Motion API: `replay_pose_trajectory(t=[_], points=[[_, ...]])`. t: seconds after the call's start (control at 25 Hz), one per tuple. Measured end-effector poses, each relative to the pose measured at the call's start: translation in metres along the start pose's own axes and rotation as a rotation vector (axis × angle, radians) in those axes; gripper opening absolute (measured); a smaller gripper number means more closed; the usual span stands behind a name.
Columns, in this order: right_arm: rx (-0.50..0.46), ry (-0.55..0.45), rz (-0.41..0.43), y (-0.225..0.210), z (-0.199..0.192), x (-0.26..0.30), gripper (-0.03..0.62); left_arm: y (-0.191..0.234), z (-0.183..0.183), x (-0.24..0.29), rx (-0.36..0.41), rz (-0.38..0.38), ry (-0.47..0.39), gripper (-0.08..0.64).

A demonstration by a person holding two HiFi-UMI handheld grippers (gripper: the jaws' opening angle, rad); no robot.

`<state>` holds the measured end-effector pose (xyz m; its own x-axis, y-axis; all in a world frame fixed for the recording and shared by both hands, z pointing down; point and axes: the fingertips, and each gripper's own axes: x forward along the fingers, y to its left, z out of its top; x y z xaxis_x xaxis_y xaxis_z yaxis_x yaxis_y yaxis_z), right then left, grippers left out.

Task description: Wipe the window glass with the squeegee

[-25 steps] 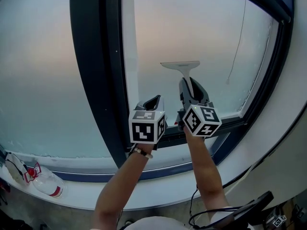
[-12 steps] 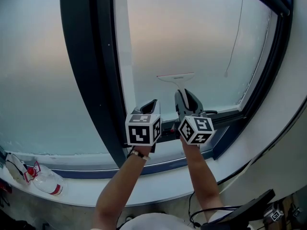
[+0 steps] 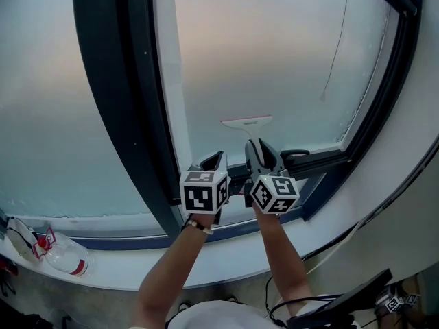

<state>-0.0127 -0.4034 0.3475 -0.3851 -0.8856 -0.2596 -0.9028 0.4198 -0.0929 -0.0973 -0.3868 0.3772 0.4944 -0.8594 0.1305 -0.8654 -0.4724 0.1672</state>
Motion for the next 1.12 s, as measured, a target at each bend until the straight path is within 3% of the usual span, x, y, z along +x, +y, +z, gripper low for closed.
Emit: replay_pose_trajectory(t=[1.12], points=[[0.055, 0.185, -0.025, -0.021, -0.114, -0.033, 0.092, -0.002, -0.077, 0.01, -0.045, 0.009, 0.123, 0.0]])
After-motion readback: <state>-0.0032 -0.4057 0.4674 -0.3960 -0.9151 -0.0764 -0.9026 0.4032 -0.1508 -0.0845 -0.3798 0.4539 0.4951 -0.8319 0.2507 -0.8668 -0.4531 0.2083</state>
